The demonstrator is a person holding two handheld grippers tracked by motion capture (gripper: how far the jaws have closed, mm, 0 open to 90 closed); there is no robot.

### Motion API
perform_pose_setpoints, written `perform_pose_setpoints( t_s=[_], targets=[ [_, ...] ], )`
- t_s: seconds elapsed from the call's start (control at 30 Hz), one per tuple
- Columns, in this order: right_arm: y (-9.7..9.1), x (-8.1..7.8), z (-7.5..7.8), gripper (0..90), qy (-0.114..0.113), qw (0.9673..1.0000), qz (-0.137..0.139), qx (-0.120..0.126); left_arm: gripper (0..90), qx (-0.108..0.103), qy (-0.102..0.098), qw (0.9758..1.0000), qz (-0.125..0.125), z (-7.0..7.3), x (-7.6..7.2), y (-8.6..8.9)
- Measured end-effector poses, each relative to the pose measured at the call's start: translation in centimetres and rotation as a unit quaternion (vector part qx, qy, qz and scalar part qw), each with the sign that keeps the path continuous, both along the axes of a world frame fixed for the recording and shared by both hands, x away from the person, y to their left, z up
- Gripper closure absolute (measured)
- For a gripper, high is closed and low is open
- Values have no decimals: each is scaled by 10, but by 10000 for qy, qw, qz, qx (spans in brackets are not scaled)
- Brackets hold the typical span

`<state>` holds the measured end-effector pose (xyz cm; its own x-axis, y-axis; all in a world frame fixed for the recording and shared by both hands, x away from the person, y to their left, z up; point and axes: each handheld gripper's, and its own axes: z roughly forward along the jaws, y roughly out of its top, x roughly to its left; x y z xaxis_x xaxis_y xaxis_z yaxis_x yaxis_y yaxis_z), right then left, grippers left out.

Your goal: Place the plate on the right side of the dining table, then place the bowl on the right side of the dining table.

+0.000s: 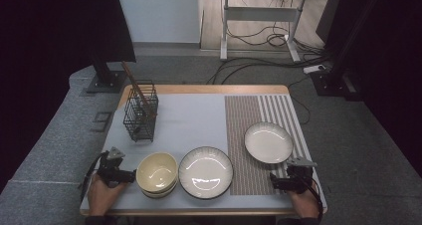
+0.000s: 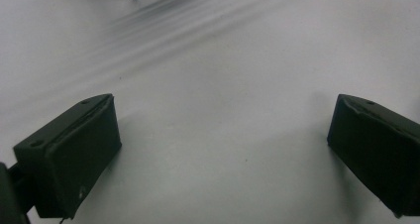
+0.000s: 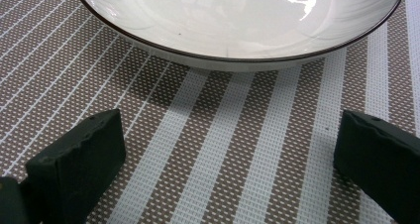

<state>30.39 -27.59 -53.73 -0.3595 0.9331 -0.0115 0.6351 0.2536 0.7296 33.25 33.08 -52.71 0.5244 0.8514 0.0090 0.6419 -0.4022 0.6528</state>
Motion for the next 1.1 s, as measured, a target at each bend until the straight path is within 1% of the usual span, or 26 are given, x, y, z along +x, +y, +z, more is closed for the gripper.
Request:
perform_pose_setpoints(
  t_s=[0.6, 0.73, 0.8, 0.9, 1.03, 1.1],
  targets=[
    [0, 0, 1, 0, 42, 10000, 5, -10, 0, -2, 9, 10000, -1, 0, 0, 0],
    [2, -1, 2, 21, -33, 9999, 66, -83, 0, -2, 13, 10000, -1, 0, 0, 0],
    [3, -3, 3, 29, -80, 9998, 69, -159, 0, -2, 14, 10000, -2, 0, 0, 0],
    [4, -6, 7, 37, -29, 9996, 95, -266, 0, -2, 14, 10000, -1, 0, 0, 0],
    [3, -9, 10, 37, -16, 9997, 61, -254, 0, -3, 12, 10000, 0, 0, 0, 0],
    [1, -13, 12, 38, -89, 9997, 49, -210, 0, -2, 12, 10000, -1, 0, 0, 0]
  ],
)
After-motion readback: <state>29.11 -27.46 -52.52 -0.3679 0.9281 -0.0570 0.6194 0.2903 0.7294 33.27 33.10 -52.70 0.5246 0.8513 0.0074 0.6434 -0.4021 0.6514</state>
